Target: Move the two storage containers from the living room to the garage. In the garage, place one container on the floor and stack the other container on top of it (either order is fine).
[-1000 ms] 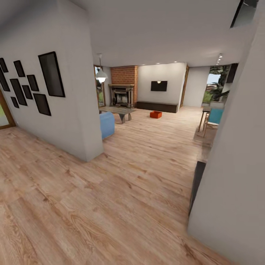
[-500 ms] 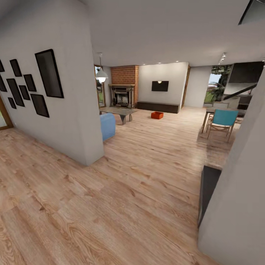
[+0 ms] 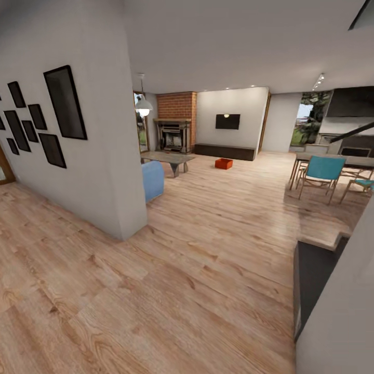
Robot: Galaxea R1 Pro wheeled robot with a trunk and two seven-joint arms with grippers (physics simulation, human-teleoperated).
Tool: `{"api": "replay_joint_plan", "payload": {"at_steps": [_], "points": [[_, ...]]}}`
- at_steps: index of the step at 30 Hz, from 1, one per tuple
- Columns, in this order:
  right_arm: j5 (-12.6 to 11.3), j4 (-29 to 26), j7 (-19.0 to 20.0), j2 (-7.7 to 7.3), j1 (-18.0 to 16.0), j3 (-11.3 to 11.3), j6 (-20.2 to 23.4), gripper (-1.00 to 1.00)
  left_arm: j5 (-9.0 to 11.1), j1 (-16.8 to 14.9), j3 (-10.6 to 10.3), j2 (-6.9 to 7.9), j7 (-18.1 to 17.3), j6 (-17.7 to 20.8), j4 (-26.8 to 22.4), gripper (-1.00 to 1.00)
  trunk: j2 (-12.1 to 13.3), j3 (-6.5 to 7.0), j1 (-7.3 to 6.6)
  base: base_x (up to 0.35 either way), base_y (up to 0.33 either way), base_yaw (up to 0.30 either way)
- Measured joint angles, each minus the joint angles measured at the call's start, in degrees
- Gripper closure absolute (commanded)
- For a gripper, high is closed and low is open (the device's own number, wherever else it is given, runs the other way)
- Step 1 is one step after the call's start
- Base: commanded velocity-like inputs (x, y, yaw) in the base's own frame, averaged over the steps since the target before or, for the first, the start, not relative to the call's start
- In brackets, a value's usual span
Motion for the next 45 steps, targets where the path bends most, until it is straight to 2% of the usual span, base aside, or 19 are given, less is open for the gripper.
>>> {"api": "replay_joint_plan", "payload": {"at_steps": [16, 40, 45], "points": [[0.0, -0.02, 0.0, 0.0, 0.01, 0.0, 0.0, -1.0, 0.0, 0.0, 0.0, 0.0, -0.01, 0.01, 0.0, -1.0, 0.0, 0.0, 0.0, 0.325, 0.005, -0.018], [-0.01, -0.02, 0.0, 0.0, 0.01, 0.0, 0.0, -1.0, 0.0, -0.01, -0.01, 0.0, 0.0, 0.0, 0.0, -1.0, 0.0, 0.0, 0.0, 0.325, 0.002, -0.257], [0.0, -0.02, 0.0, 0.0, 0.0, 0.0, 0.0, -1.0, 0.0, 0.0, -0.01, 0.0, 0.0, 0.0, 0.0, -1.0, 0.0, 0.0, 0.0, 0.325, 0.073, -0.114]]}}
